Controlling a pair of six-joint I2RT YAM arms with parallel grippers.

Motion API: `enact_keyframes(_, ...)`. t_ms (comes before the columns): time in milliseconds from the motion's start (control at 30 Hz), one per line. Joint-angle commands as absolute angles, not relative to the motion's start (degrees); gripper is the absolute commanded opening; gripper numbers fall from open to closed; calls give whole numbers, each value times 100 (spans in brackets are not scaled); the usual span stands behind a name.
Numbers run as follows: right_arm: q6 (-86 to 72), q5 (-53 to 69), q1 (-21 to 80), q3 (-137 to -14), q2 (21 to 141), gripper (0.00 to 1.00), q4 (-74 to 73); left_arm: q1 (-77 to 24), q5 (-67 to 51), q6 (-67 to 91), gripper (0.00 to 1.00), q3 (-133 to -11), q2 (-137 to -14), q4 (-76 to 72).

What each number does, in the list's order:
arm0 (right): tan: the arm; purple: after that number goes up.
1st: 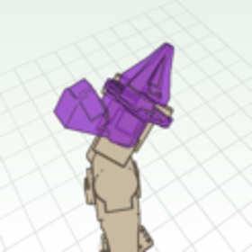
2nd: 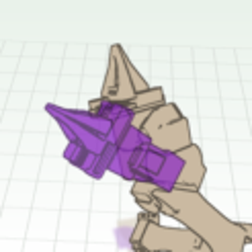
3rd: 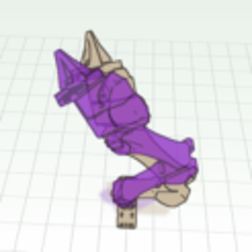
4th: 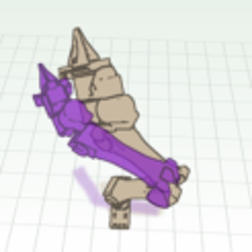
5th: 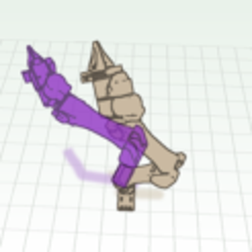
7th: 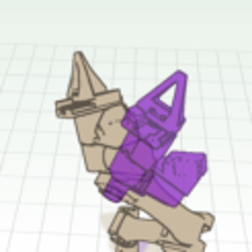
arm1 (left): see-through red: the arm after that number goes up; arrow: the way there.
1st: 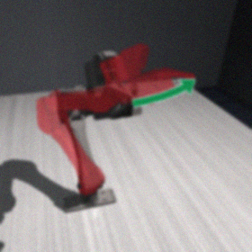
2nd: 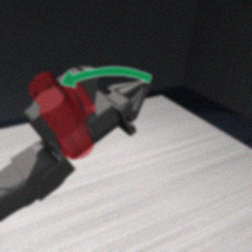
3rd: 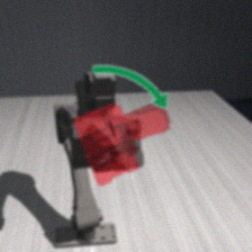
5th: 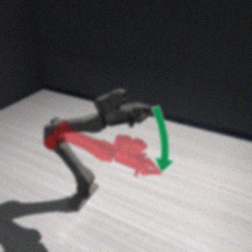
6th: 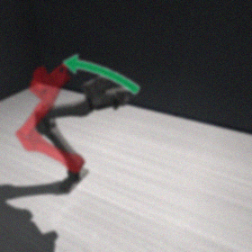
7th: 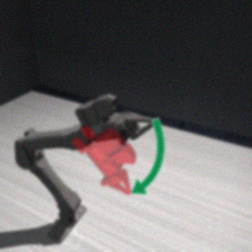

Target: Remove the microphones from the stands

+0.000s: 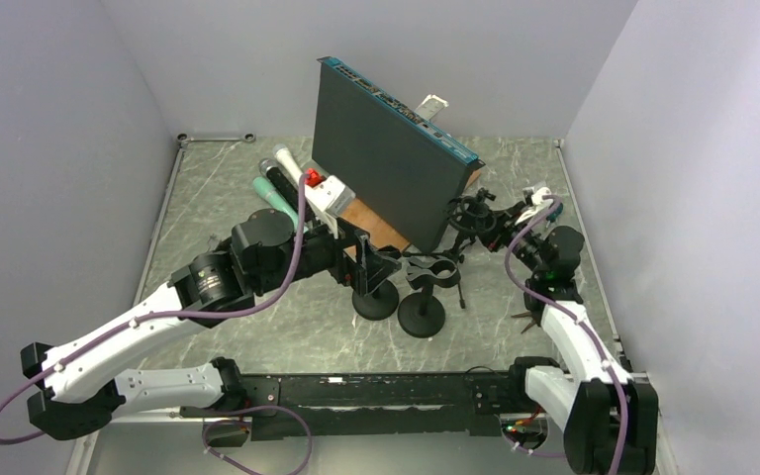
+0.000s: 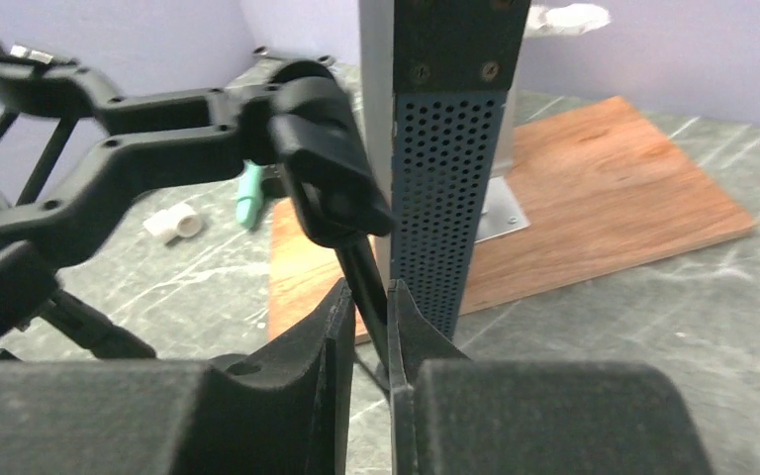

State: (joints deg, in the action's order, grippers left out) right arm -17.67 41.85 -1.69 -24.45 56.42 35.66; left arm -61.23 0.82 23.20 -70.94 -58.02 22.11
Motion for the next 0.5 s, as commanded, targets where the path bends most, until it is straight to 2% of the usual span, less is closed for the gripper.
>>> enact_keyframes(0,-1315,3469,-159,-2764,4879,5,2721,-6135,235,2239,98,-7133,-5624,2121)
enact_keyframes(67,-1084,2984,-159,-3021,4570,0,2135,-6135,302,2241,98,-7109,-5588,2127)
enact_keyframes(233,-627,2124,-169,-3974,4285,0,826,-6135,485,2216,98,-7083,-5509,2155)
enact_keyframes(467,-190,1642,-138,-5502,4648,0,30,-6135,1057,2137,99,-7141,-5367,2429)
